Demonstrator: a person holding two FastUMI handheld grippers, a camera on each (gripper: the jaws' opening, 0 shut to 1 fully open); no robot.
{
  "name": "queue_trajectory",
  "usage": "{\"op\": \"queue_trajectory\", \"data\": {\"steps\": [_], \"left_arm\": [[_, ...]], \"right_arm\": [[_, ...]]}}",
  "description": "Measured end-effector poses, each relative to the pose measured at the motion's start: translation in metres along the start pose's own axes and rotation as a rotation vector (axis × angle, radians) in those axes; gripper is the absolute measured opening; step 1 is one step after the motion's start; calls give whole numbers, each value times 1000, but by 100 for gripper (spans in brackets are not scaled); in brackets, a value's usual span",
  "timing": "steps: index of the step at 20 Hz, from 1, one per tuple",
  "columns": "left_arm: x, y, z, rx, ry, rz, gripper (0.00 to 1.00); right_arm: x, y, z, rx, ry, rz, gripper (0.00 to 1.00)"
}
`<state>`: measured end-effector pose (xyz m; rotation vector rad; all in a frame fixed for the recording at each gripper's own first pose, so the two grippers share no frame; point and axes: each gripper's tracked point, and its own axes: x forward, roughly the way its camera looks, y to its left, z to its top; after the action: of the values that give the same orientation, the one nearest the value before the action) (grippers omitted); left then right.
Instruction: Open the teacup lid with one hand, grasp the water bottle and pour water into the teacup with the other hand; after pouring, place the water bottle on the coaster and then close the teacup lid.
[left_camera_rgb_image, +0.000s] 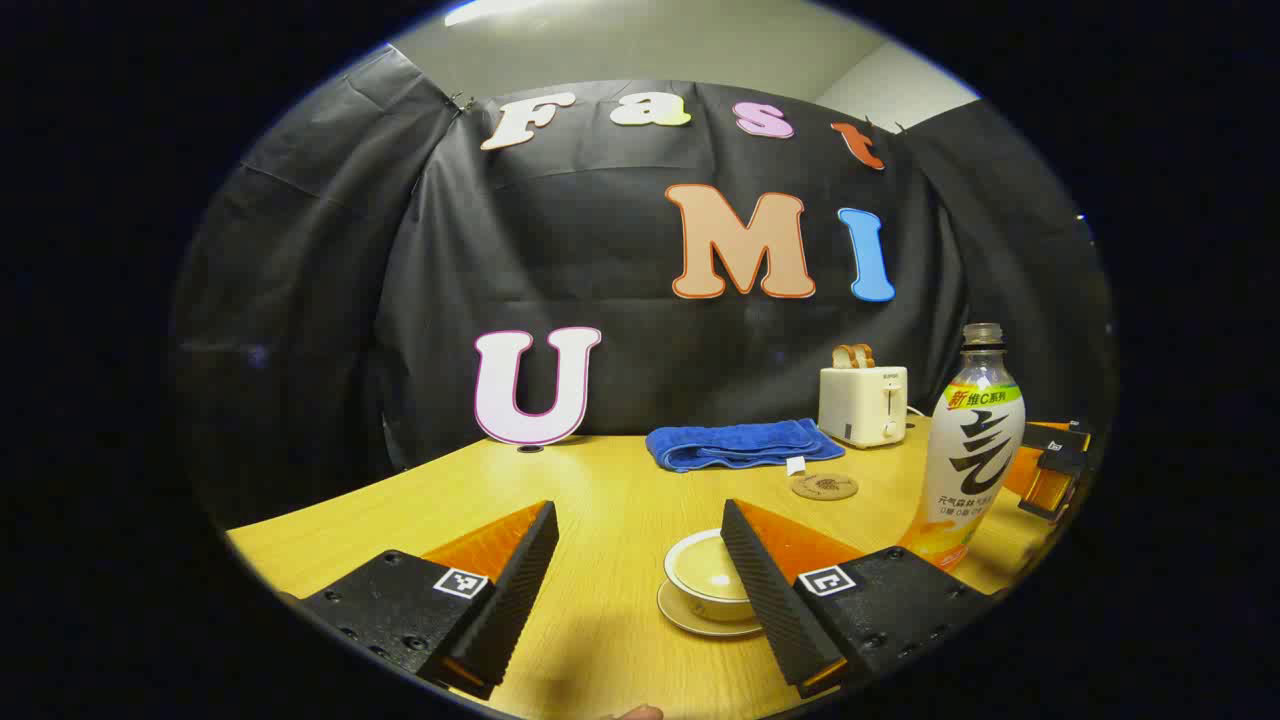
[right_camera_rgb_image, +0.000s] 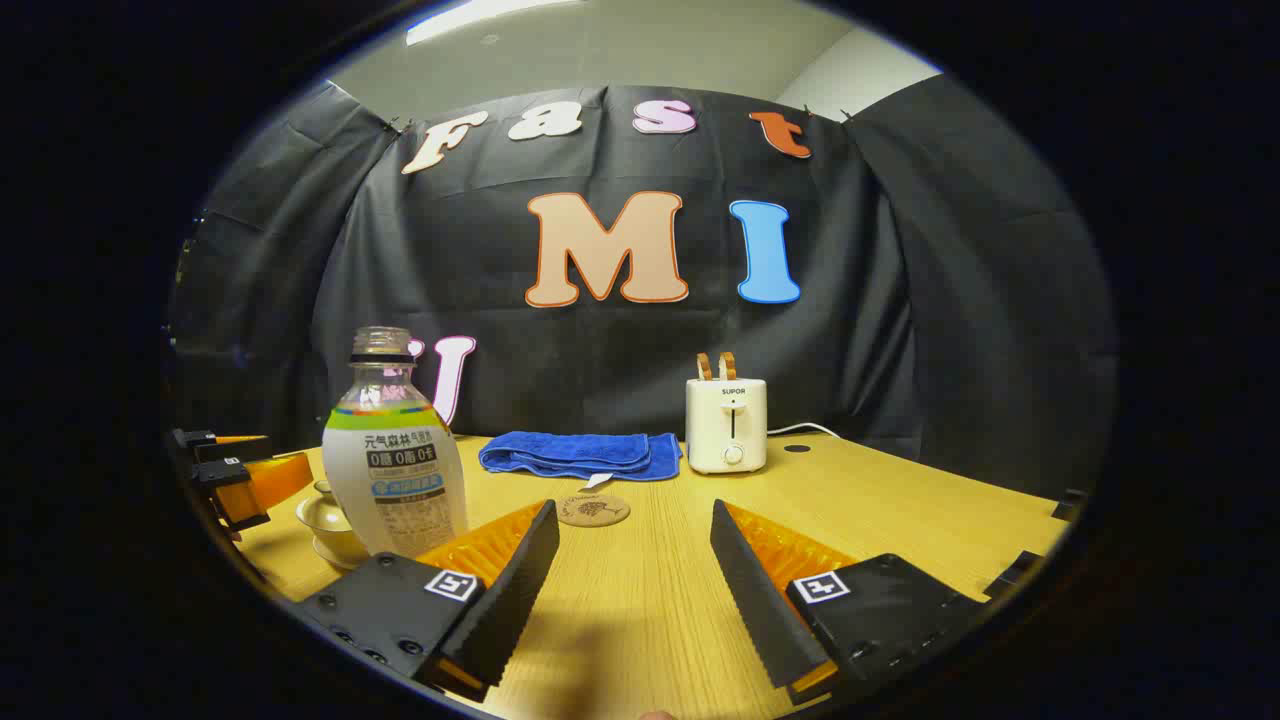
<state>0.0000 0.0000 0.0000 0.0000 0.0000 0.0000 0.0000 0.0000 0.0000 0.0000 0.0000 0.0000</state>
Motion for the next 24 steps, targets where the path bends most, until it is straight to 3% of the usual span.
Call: {"op": "queue_trajectory", "data": {"steps": [1,2,8,14,24], "left_arm": [[0,-1,2,-3,-5,-6,99],[0,-2,2,-3,-3,-10,96],[1,-2,2,0,-3,-10,96],[1,-3,1,-2,-1,-10,96],[2,-3,0,-3,-1,-7,96]], "right_arm": [[0,0,1,0,0,0,99],[0,0,1,0,-1,0,99],[0,-1,0,0,-1,0,95],[2,0,0,0,-4,2,99],[5,3,-1,1,-3,22,95]]}}
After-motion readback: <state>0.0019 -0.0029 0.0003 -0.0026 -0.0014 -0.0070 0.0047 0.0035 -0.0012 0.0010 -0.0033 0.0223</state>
